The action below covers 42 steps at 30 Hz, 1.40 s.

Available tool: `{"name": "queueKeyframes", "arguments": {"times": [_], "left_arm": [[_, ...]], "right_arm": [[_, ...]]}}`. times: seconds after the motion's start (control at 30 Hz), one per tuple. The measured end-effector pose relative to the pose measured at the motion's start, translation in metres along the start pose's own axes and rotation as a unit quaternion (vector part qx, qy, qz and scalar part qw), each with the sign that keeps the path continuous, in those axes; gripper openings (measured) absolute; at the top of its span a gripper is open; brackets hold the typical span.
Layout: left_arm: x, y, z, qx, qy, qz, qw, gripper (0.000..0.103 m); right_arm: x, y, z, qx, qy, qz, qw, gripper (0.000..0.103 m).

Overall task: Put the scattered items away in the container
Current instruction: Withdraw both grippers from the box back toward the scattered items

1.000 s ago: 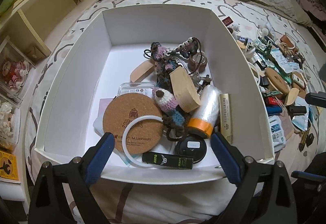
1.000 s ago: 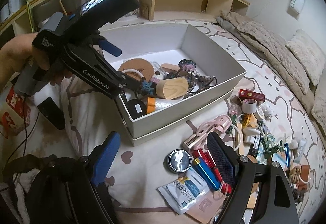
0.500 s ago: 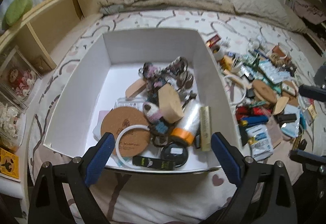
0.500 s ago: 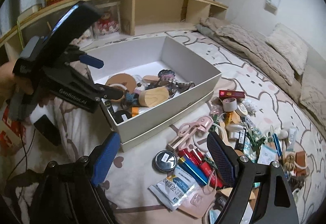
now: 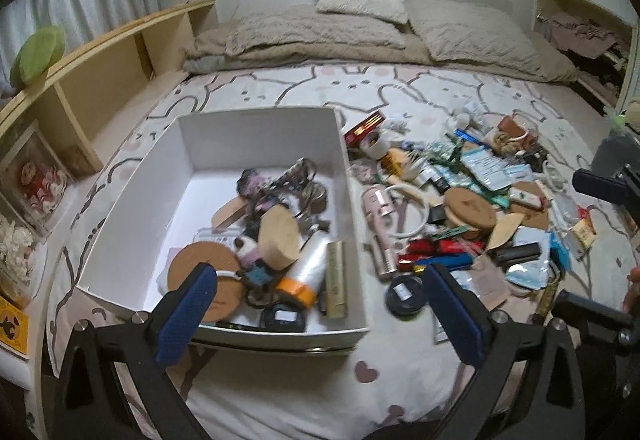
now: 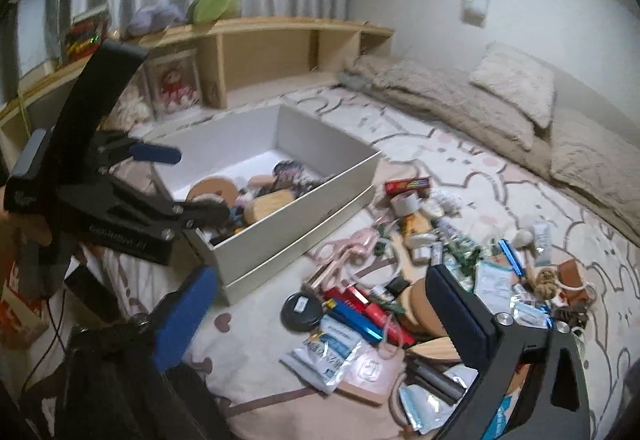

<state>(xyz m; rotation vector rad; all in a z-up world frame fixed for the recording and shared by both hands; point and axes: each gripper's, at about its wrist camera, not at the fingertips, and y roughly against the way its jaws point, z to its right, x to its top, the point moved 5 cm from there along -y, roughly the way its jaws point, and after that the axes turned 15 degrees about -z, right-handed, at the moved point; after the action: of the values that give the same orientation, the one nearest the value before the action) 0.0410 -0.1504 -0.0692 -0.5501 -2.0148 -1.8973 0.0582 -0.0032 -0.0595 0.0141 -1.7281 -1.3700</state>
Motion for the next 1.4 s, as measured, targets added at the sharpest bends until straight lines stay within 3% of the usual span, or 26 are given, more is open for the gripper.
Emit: {"name": "queueKeyframes", "arguments": {"times": [0.1,0.7,1.03,1.4], "left_arm": [[0.001,0.011,0.012,0.000,-0.008,0.019,0.9998,0.103],[0.004,0.034,0.067,-0.019,-0.019,0.077,0.9967,0.103],[0.009,0.045,0.089,-0.039,-0.006,0.127,0.9911,0.103],[0.008,0.046,0.108,-0.027,-0.012,0.155,0.9874,0.103]], "right_arm": [[-0.002,0.008,0.008,0.001,-0.019,0.009,1.000,0.103],[-0.033,0.065,0.075,-0.102,-0.104,0.081,0.986,0.103],[-0.066,0.094,0.116,-0.153,-0.145,0.108,0.972,0.103],[-0.095,0.115,0.147,-0.184,-0.190,0.132,0.955,0.103]]}}
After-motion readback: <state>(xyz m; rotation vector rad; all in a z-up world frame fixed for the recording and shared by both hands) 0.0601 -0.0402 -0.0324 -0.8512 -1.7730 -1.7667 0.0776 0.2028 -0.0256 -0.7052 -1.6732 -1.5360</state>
